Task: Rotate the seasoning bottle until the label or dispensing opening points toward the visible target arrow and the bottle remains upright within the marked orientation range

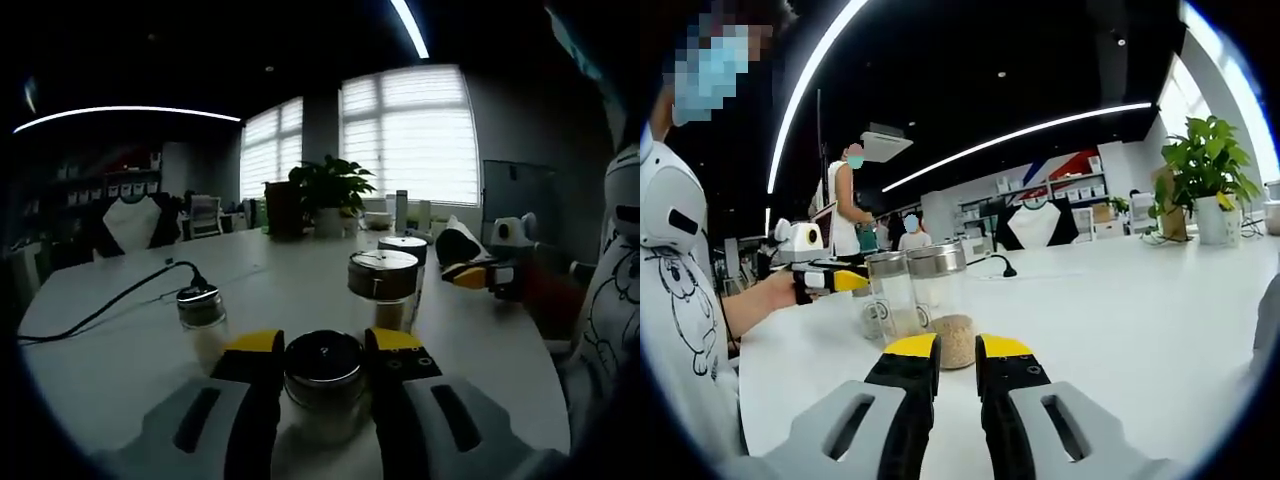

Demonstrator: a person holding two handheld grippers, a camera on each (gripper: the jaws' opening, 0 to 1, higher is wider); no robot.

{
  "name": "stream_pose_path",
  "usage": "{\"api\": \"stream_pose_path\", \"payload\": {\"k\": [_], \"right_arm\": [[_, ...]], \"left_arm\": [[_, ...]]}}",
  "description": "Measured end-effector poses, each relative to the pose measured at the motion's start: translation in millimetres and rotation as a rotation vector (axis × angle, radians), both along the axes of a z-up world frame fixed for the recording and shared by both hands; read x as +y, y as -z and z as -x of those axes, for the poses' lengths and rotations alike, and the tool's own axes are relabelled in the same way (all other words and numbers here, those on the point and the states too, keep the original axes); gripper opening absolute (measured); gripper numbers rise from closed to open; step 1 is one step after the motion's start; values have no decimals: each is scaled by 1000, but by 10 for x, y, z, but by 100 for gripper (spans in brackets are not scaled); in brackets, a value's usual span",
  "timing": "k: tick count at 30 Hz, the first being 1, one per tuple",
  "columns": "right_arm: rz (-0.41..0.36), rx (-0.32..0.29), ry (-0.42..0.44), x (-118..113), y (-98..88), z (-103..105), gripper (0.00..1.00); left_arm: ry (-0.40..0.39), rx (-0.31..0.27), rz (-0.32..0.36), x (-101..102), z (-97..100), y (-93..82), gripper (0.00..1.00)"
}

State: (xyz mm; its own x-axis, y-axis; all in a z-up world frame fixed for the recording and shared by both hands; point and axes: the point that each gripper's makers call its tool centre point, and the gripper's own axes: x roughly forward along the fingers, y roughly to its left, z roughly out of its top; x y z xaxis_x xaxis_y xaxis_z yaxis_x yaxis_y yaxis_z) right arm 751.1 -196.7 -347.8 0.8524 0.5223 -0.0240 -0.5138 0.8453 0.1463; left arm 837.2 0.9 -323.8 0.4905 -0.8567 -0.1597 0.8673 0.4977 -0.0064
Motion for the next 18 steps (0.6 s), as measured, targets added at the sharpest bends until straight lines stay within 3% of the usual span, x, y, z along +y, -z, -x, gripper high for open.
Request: {"api": "stream_pose_path", "payload": {"k": [6,8,12,18], "right_arm": [[1,-2,-9,20,-4,-7,12],[-2,-2,-10,15,-5,-4,12],[-4,-2,-6,-9,-9,7,12],[-4,-2,0,-30,-5,7,12]], "left_arm": [[178,43,15,-51,37,11,34],[208,122,53,-43,21,29,34],[306,127,68,-48,31,27,34],[383,112,46,-90,41,32,34]]}}
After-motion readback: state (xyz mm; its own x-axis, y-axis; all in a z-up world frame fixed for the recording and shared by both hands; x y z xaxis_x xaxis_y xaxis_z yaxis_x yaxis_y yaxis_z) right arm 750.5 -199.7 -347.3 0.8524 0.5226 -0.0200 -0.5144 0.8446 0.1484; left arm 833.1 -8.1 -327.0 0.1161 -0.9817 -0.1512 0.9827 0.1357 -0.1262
